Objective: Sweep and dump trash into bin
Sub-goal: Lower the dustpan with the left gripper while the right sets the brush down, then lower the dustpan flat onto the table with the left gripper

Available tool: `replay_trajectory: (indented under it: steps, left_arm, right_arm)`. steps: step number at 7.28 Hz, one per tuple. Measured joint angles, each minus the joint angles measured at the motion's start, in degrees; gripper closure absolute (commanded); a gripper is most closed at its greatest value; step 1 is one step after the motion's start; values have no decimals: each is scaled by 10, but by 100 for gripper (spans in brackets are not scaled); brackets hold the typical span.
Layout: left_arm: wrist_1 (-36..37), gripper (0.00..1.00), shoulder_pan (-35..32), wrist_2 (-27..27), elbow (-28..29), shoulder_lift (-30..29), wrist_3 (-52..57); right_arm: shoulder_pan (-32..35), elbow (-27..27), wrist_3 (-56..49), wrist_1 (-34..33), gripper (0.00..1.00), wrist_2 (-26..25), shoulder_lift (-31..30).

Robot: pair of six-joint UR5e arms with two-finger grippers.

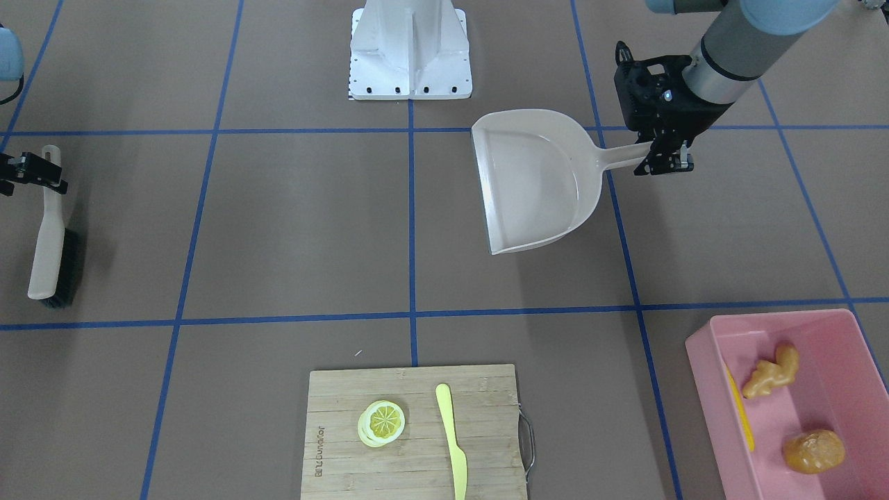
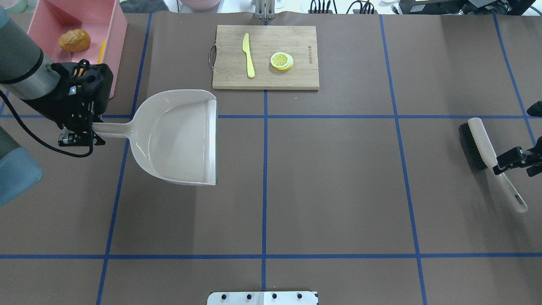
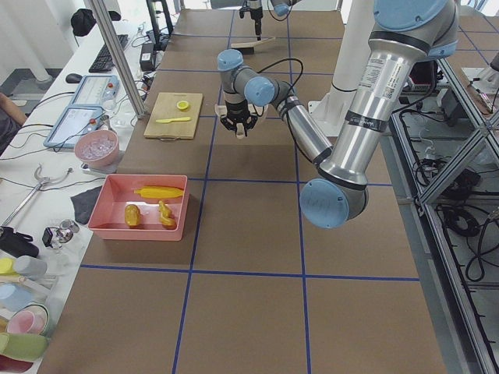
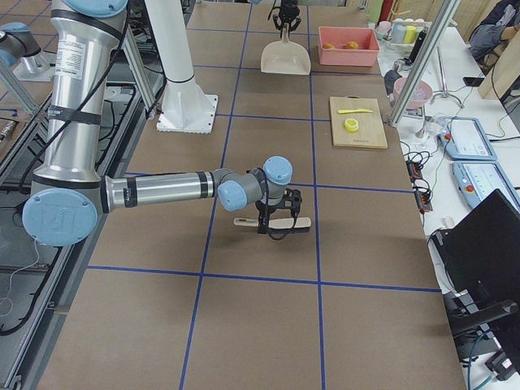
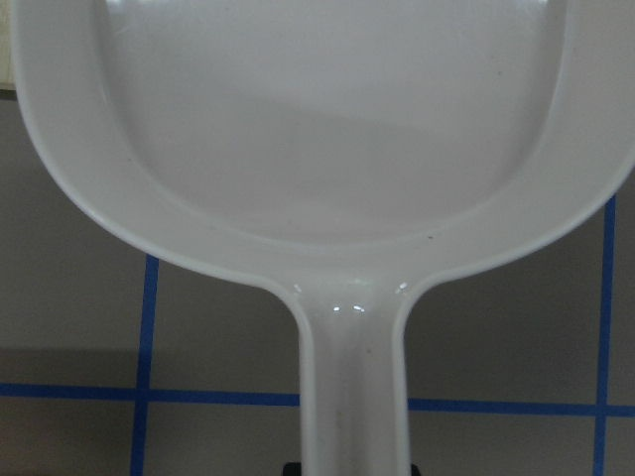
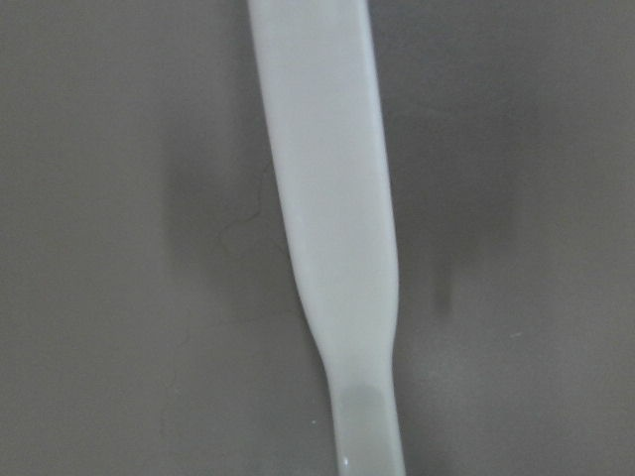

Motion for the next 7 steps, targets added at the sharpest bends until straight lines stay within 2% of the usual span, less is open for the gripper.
replay_trajectory:
  steps: [3,7]
  left_arm:
    - [-90,100,44,40,-29,73,-54]
    - [-138,100,111,108,-28,96,-114]
  right_arm:
    - [80,2,-59,-24,0,-14,-2]
    - [239,21,-271,-207,0,-54,-4]
